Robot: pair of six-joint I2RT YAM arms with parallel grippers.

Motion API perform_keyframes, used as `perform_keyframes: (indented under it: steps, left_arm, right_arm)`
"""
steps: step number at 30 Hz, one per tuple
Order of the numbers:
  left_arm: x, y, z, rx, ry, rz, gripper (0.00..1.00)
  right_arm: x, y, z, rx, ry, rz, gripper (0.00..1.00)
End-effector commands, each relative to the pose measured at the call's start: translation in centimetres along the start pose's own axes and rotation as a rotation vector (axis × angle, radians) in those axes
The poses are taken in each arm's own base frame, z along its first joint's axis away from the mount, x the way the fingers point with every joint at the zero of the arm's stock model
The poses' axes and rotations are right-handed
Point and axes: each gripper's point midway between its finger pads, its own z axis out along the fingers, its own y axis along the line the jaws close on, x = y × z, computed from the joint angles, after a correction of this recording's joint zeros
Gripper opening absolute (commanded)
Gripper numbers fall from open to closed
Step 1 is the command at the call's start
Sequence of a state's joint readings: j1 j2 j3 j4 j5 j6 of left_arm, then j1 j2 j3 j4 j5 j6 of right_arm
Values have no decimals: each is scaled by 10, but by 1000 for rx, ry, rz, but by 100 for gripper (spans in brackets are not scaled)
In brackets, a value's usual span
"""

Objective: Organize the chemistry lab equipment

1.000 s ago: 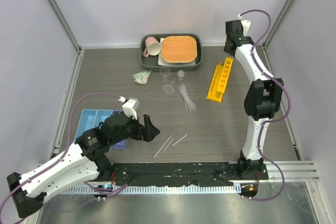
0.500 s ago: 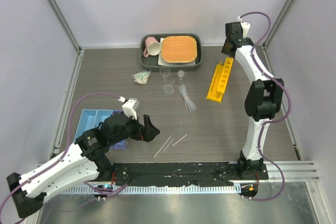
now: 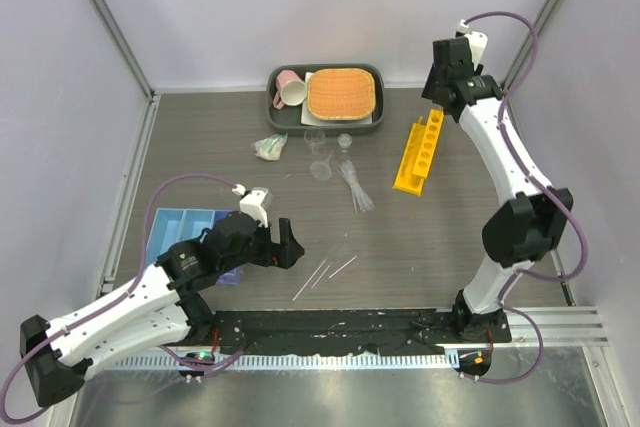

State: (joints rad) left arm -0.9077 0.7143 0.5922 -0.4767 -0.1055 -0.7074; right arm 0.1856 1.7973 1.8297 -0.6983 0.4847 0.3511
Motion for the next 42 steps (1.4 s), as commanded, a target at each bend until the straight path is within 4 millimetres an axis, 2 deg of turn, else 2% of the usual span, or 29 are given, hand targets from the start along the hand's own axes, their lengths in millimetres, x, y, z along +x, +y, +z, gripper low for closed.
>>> perform_keyframes:
  steps: [1, 2, 3, 5, 6, 8, 9, 10, 12, 13, 15, 18, 26, 42]
  left_arm:
    - [-2, 9, 10, -79, -18, -21, 92]
    - [-1, 14, 12, -106, -22, -19, 91]
    - [3, 17, 17, -132, -6, -14, 90]
    - [4, 19, 21, -174, -14, -1, 88]
    - [13, 18, 27, -195, 17, 24, 88]
    - [14, 16, 31, -230, 17, 44, 86]
    - [17, 17, 31, -259, 14, 75, 86]
    - [25, 20, 36, -295, 41, 101, 83]
    - [29, 14, 36, -321, 38, 136, 81]
    - [37, 15, 40, -346, 63, 162, 79]
    - [46, 8, 41, -350, 72, 183, 78]
    - [58, 2, 43, -361, 91, 218, 71]
    - [76, -9, 33, -312, 115, 243, 59]
    - [108, 11, 36, -377, 181, 263, 56]
  right_arm:
    - [-7, 0, -70, -27, -80, -8, 58]
    - [-8, -2, -89, -40, -97, -11, 58]
    - [5, 11, -103, -71, -91, -53, 58]
    - [14, 12, -123, -76, -97, -83, 59]
    - [24, 22, -142, -128, -101, -107, 59]
    - [38, 28, -160, -182, -86, -117, 59]
    - [45, 25, -170, -201, -86, -118, 58]
    - [55, 33, -180, -244, -76, -132, 59]
    - [71, 30, -191, -286, -63, -129, 59]
    - [79, 33, -197, -314, -57, -141, 58]
    - [94, 29, -200, -316, -40, -158, 58]
    - [103, 24, -207, -326, -36, -178, 59]
    - [107, 10, -219, -347, -46, -194, 59]
    - [118, 9, -225, -396, -28, -184, 58]
